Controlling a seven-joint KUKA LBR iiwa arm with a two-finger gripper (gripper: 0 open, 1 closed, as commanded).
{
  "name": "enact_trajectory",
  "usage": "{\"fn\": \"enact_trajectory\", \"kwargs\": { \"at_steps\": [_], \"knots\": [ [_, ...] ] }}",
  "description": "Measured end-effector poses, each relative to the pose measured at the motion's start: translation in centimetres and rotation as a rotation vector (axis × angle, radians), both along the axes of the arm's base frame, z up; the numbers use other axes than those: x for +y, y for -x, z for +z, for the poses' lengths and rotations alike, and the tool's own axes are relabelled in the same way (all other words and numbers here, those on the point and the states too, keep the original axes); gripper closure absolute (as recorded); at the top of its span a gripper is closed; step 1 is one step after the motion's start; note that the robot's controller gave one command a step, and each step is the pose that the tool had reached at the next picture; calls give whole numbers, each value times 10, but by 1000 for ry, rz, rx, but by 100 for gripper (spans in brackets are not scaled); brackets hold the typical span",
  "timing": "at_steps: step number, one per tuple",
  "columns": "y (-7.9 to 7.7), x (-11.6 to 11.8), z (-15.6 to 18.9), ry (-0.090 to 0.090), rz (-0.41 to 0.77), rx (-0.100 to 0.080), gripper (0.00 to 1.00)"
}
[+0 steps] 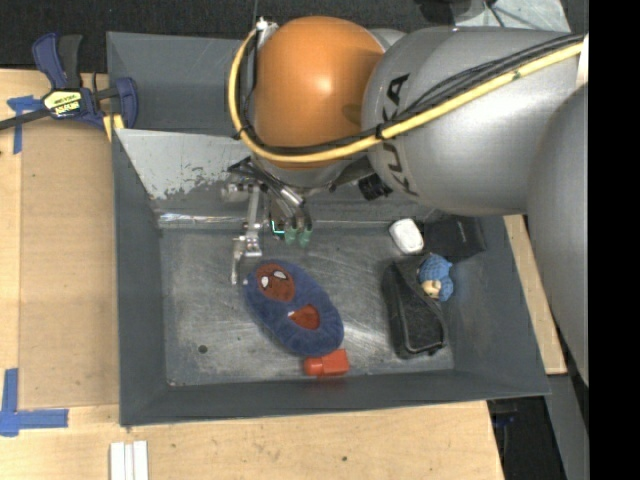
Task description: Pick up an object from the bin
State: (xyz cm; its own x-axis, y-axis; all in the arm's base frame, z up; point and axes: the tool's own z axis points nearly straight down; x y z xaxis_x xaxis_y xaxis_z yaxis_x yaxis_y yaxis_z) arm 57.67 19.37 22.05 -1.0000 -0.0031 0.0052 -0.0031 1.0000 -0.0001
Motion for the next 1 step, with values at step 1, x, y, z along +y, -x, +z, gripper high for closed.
{"fn": "enact_trajectory", "kwargs": {
  "at_steps": [1],
  "knots": [
    [17, 40, -148, -2, 438, -11, 0]
  ]
}}
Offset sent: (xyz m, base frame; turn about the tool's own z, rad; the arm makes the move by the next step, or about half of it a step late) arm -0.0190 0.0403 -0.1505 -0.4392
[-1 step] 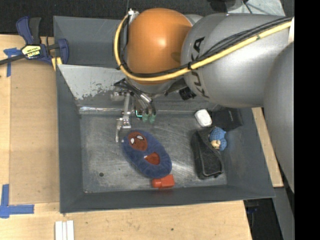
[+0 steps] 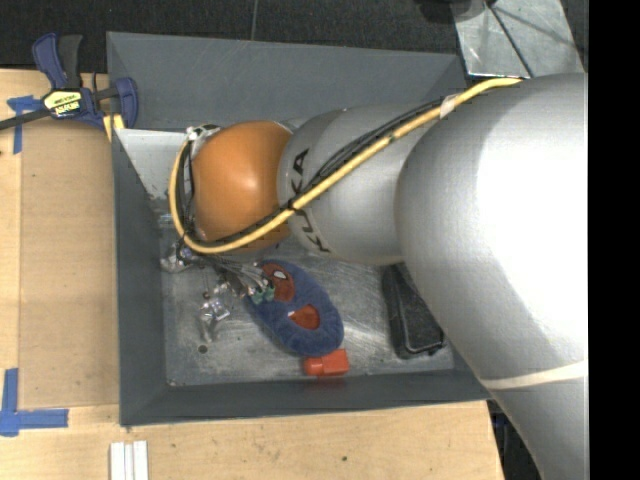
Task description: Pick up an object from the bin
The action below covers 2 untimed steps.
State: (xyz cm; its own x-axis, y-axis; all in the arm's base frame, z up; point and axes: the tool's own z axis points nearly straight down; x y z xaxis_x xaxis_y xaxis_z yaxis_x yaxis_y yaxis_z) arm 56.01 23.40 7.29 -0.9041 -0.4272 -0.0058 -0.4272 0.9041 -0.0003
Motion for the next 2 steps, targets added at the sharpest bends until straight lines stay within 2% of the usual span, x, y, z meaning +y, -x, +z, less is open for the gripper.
{"fn": "enact_trajectory", "kwargs": {
  "at_steps": [1, 2],
  "knots": [
    [-23, -42, 14, 3, 252, -2, 0],
    [-17, -90, 3, 3, 676, 0, 0]
  ]
}}
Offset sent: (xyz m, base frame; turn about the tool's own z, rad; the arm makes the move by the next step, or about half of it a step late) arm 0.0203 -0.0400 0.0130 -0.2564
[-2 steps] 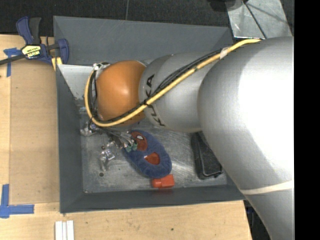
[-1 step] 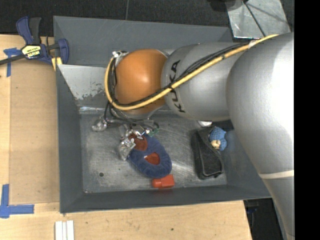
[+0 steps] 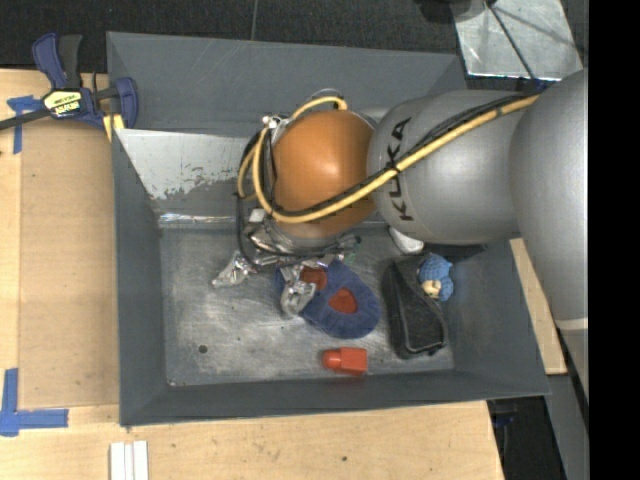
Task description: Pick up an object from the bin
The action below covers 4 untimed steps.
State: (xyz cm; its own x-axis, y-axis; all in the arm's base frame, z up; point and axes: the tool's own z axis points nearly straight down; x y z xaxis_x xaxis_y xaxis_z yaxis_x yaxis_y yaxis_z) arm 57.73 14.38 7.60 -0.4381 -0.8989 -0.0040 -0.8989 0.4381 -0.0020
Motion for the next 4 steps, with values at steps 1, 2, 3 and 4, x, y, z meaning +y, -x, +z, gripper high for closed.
{"fn": "enact_trajectory", "kwargs": {
  "at_steps": [1, 2, 3, 4],
  "knots": [
    [-41, 29, 27, 1, 596, -4, 0],
    [-32, -11, 0, -2, 677, -8, 0],
    [33, -47, 2, 0, 667, -5, 0],
    [10, -35, 20, 1, 540, -3, 0]
  ]
}}
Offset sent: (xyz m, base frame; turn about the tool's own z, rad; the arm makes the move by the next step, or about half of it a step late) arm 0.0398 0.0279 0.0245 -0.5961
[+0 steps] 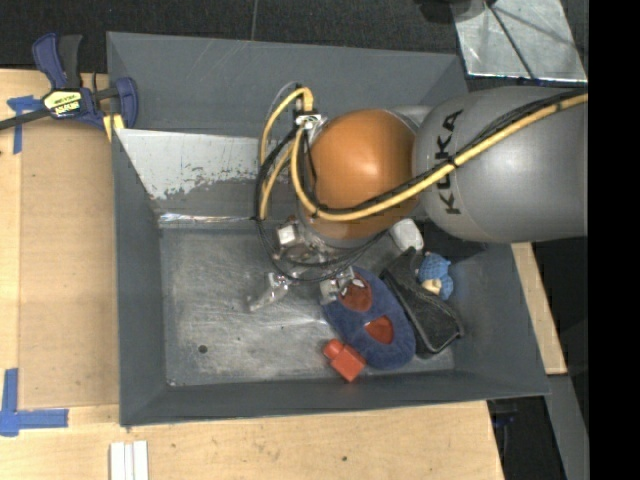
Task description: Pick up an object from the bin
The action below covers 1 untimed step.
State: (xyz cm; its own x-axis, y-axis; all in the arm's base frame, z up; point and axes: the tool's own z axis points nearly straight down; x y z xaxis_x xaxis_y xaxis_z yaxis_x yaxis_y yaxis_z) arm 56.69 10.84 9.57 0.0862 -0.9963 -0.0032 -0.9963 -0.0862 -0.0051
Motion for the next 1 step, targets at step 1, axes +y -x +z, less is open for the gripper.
{"fn": "enact_trajectory", "kwargs": {
  "at_steps": [1],
  "knots": [
    [39, -12, -2, 2, 331, 3, 0]
  ]
}}
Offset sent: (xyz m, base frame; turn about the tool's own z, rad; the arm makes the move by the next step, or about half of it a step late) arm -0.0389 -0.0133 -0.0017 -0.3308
